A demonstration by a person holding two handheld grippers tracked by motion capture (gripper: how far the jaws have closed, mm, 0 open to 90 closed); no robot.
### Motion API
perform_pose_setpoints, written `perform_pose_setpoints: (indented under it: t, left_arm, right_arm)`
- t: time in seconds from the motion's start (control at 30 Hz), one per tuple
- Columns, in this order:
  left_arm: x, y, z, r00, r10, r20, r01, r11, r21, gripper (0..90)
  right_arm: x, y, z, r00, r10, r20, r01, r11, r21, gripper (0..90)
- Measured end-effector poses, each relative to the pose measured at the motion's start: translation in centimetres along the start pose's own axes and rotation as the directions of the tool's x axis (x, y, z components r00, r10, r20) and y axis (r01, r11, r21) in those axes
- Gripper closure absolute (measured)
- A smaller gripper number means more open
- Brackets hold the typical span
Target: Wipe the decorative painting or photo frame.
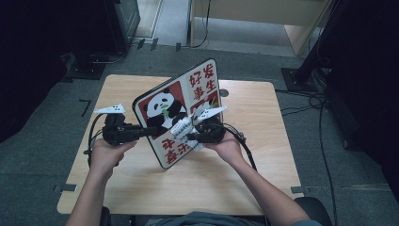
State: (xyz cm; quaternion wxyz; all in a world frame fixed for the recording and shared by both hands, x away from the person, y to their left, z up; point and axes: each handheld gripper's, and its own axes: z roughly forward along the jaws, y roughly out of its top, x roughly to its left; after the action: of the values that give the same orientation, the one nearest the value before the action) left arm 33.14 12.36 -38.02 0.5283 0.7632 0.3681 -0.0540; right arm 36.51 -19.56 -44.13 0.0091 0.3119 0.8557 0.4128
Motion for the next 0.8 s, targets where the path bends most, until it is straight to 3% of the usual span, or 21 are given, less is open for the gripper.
perform_pose_setpoints:
  t: [0.63,0.8]
  left_arm:
    - [-0.1,0.0,0.0,1.0,-0.002,-0.008,0.002,1.0,0.006,73.7]
    - [-0.2,0.1,0.0,0.9996,-0.024,-0.012,0.024,0.9996,0.013,73.4]
  right_arm:
    - [-0.6,-3.4,2.2,0.9993,0.032,-0.019,-0.03,0.997,0.078,79.7]
    - [-0.9,-3.7,2.2,0.998,0.05,-0.038,-0.047,0.995,0.083,79.7]
